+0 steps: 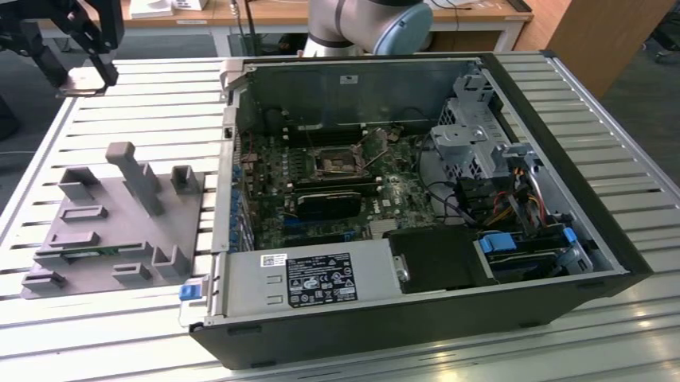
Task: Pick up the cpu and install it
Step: 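Pick up the cpu and move it towards the insertion slot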
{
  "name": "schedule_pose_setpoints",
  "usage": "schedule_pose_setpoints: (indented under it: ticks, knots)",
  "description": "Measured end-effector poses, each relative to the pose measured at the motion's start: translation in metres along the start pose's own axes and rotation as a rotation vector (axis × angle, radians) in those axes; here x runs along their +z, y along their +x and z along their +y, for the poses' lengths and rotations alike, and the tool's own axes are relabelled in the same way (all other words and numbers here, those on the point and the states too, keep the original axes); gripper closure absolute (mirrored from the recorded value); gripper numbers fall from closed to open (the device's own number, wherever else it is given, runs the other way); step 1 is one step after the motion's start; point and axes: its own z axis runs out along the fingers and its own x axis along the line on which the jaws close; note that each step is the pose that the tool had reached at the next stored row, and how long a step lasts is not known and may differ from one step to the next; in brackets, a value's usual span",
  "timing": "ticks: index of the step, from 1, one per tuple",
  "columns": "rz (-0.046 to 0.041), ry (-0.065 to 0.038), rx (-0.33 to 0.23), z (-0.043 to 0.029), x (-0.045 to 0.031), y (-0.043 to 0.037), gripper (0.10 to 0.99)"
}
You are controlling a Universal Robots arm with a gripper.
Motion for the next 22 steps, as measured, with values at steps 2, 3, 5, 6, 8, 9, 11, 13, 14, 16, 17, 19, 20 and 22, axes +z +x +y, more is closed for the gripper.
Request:
schedule_pose_setpoints:
  ticks: [2,3,5,6,8,9,11,13,14,16,17,19,20,22]
  knots:
    - [-0.0001,0.0,0.0,0.0001,0.0001,-0.0017,0.545]
    - [-0.0001,0.0,0.0,0.0001,0.0001,-0.0027,0.545]
    - [-0.0001,0.0,0.0,0.0001,0.0001,-0.0043,0.545]
    - [0.0,0.0,0.0,0.0002,0.0001,-0.005,0.545]
    - [-0.0001,0.0,0.0,0.0002,0.0002,-0.006,0.545]
    - [-0.0001,0.0,0.0,0.0002,0.0002,-0.0064,0.545]
    - [0.0,0.0,0.0,0.0002,0.0001,-0.0072,0.545]
    - [-0.0001,0.0,0.0,0.0002,0.0002,-0.008,0.545]
    - [-0.0001,0.0,0.0,0.0002,0.0002,-0.0084,0.545]
    - [-0.0001,0.0,0.0,0.0003,0.0002,-0.0092,0.545]
    - [-0.0001,0.0,0.0,0.0003,0.0002,-0.0097,0.545]
    - [0.0,0.0,0.0,0.0003,0.0002,-0.0108,0.545]
    - [0.0,0.0,0.0,0.0004,0.0002,-0.0115,0.545]
    - [0.0,0.0,0.0,0.0005,0.0003,-0.0147,0.545]
